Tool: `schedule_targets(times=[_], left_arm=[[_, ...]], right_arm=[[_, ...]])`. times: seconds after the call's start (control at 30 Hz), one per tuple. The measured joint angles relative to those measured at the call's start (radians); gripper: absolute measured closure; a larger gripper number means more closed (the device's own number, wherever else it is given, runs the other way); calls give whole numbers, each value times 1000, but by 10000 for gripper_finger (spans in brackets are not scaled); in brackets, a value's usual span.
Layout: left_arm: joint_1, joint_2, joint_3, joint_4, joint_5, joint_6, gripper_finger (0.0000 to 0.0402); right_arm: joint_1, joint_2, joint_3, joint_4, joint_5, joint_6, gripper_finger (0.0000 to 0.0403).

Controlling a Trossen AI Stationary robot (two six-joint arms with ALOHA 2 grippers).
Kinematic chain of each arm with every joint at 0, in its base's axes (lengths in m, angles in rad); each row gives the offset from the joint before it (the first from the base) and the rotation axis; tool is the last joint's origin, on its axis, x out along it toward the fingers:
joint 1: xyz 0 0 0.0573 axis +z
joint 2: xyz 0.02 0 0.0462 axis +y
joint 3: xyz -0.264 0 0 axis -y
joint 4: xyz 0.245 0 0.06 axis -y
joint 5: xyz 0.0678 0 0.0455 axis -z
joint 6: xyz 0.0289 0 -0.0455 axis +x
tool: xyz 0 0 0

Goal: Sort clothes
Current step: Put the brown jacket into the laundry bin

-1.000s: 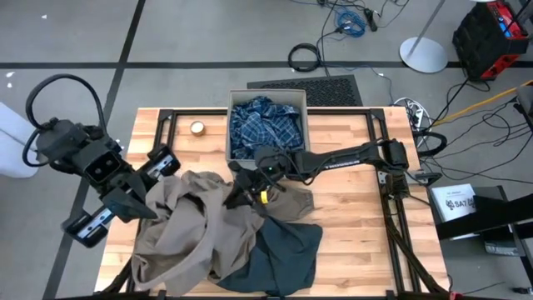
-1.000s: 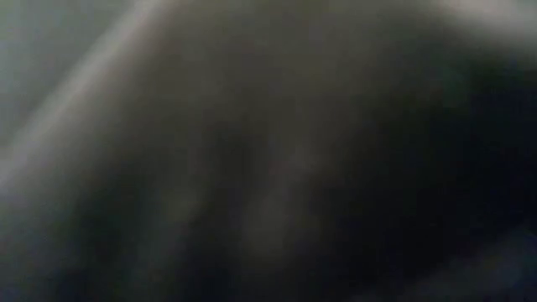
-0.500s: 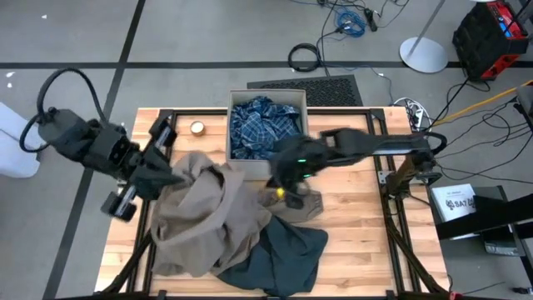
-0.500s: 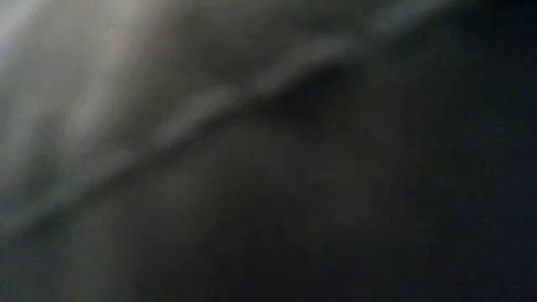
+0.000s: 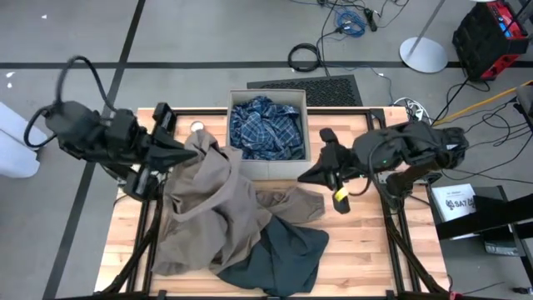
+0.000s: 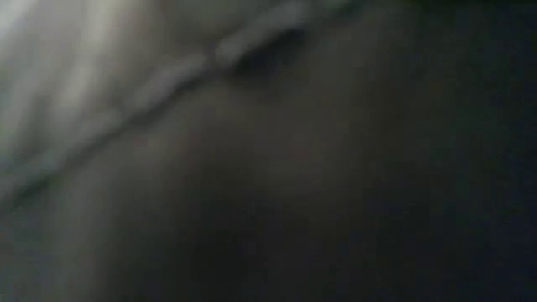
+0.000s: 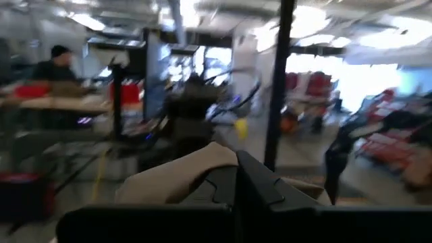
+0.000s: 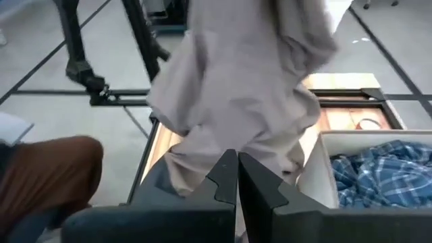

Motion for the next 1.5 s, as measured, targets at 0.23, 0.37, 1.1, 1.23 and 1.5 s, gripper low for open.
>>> schedule_targets(times=[0.23, 0.37, 1.1, 1.23, 1.5], left_arm=[[8, -2, 0, -232, -224, -158, 307], [65, 30, 1, -565, -335, -374, 253], [413, -67, 0, -1077, 335, -651, 219], [330, -75, -24, -988, 371, -707, 219], [45, -28, -246, -620, 456, -788, 219]], right_arm=[[10, 7, 0, -26, 6, 21, 403], [3, 13, -15, -22, 5, 19, 403], [5, 12, -21, -101, -2, 83, 403], [5, 12, -21, -114, -2, 75, 403], [5, 12, -21, -150, -2, 74, 403]])
